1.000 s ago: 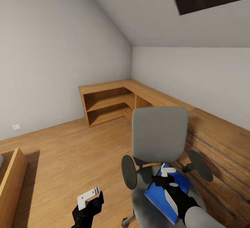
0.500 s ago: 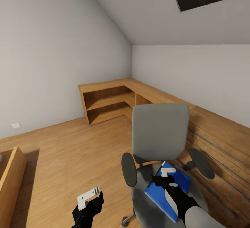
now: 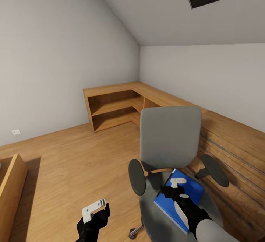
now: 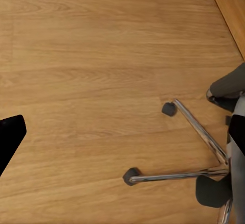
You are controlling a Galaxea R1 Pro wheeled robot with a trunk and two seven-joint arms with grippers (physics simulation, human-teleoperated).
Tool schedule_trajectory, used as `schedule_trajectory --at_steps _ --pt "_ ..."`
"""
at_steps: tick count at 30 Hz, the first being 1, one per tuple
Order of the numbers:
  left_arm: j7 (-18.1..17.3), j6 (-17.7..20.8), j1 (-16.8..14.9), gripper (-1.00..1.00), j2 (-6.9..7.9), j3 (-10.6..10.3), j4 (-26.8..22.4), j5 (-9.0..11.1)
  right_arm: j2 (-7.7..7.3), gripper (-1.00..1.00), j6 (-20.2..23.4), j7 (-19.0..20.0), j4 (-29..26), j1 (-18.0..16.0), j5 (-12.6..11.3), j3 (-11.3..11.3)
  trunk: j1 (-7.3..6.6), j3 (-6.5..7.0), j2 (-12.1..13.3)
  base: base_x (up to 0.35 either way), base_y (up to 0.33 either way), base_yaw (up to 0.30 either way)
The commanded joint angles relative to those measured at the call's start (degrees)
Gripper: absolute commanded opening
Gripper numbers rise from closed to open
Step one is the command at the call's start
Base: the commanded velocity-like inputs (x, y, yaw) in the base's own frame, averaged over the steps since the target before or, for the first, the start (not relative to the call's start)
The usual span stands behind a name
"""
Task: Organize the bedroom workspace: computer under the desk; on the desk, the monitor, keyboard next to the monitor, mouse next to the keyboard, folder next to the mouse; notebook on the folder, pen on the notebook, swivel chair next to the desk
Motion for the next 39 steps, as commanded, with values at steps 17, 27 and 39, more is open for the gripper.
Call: schedule_trajectory --at_steps 17,27,39 --pt "0.29 0.27 -0.01 1.00 0.06 -0.14 -0.10 0.12 -0.01 1.00 0.28 -0.33 -0.05 -0.01 -0.03 0.25 3.74 -3.10 -6.86 0.000 0.000 0.000" --pt "0.23 0.27 -0.01 1.00 0.10 -0.14 -0.10 0.26 -0.01 1.00 0.28 -0.33 -0.05 -0.01 -0.04 0.25 5.06 -4.18 -9.26 0.000 0.000 0.000" --pt "0.12 0.27 -0.01 1.00 0.24 -0.05 0.04 0.38 -0.01 1.00 0.28 -0.33 -0.05 -0.01 -0.03 0.40 5.06 -4.18 -9.26 -0.086 0.000 0.000"
